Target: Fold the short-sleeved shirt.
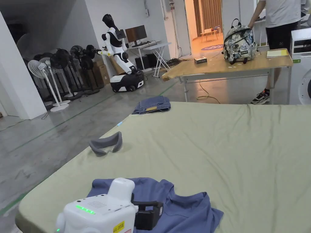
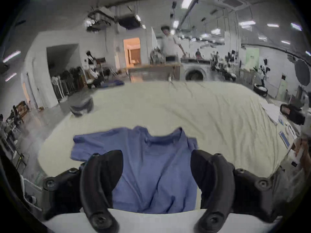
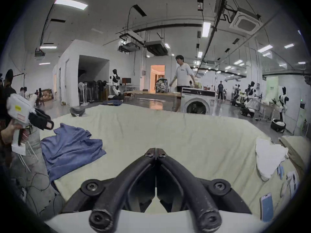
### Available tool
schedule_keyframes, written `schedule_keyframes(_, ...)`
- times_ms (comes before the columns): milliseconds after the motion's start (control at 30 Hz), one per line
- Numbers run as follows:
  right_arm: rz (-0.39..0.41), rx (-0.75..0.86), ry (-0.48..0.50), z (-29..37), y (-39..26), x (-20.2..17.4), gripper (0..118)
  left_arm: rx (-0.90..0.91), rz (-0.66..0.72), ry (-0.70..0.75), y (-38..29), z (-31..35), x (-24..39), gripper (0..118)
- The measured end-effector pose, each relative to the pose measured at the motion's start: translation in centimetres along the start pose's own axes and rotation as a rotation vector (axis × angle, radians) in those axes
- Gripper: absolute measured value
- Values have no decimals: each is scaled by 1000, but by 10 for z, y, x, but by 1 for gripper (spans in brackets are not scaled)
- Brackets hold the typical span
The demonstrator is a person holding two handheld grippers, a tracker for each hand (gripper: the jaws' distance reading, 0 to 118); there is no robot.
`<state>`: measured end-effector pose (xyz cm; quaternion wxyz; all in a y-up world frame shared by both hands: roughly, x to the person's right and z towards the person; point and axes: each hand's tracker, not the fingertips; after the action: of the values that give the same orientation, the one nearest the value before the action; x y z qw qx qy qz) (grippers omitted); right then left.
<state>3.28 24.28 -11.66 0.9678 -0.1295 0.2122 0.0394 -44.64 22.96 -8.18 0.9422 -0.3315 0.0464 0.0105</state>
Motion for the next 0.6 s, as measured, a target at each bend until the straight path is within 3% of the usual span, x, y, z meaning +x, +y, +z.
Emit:
schedule_keyframes(200, 29, -63, -27, -8, -12, 12, 0, -218, 151, -38, -13, -112, -35, 84)
schedule_keyframes(267, 31, -73, -36, -10, -17, 16, 0, -296, 186, 22, -22, -139, -47, 84)
schedule_keyframes(400, -3, -127, -57, -18, -28, 24, 0, -285, 201, 36, -30, -146, -45, 84)
schedule_keyframes(433, -9, -136, -56, -20, -30, 25, 0, -301, 190, 65, -27, -145, -41, 76)
schedule_keyframes(467, -18, -144, -53, -21, -33, 25, 0, -325, 136, 90, -24, -147, -36, 59)
schedule_keyframes(533, -33, -161, -44, -23, -36, 24, 0, -336, 79, 4, -22, -153, -31, 4)
schedule_keyframes(600, -36, -163, -36, -21, -38, 21, 0, -361, 39, 39, -20, -160, -22, 1)
